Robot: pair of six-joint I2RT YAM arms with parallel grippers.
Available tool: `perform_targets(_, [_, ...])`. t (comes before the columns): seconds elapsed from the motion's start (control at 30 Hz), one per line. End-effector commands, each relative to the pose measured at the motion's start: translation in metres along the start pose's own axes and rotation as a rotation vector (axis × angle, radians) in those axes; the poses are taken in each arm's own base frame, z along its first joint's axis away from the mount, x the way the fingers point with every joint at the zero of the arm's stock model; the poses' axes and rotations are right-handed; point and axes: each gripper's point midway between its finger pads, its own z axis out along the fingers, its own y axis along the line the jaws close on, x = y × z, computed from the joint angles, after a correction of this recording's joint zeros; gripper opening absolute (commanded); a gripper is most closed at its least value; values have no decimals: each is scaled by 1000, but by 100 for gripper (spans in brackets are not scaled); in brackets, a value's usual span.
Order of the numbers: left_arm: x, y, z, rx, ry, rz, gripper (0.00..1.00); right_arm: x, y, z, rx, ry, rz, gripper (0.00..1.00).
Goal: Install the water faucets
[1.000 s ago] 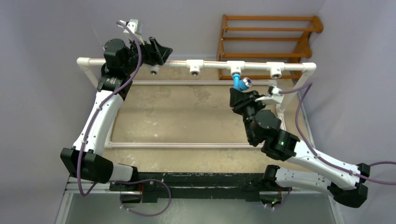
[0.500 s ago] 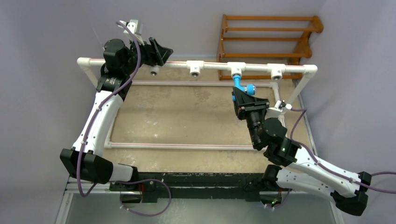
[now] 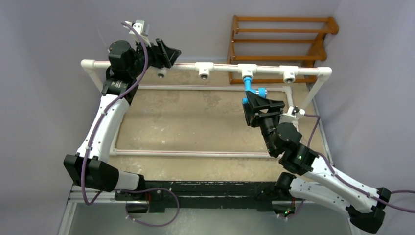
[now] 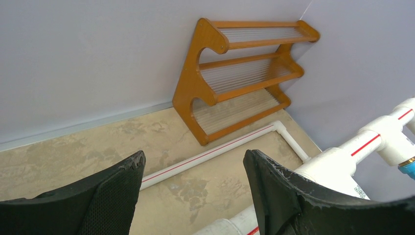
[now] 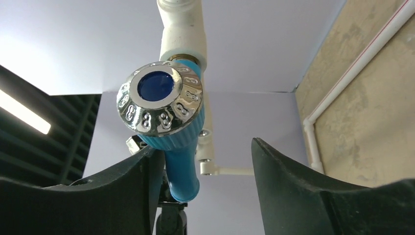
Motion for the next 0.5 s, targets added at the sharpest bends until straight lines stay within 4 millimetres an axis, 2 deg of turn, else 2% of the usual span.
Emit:
perform_targets(0.0, [82, 42, 2, -131, 246, -123, 73, -26, -1, -11, 46, -73, -114, 68])
perform_targets(0.17, [84, 43, 2, -131, 249, -124, 73, -49, 5, -28, 52, -101, -294, 75])
perform_targets(0.33, [85, 44, 3, -133, 253, -126, 73, -76, 39, -49, -18, -137, -537, 78])
perform_targets(0.47, [86, 44, 3, -135, 254, -127, 73, -85, 65, -58, -44, -123, -774, 78])
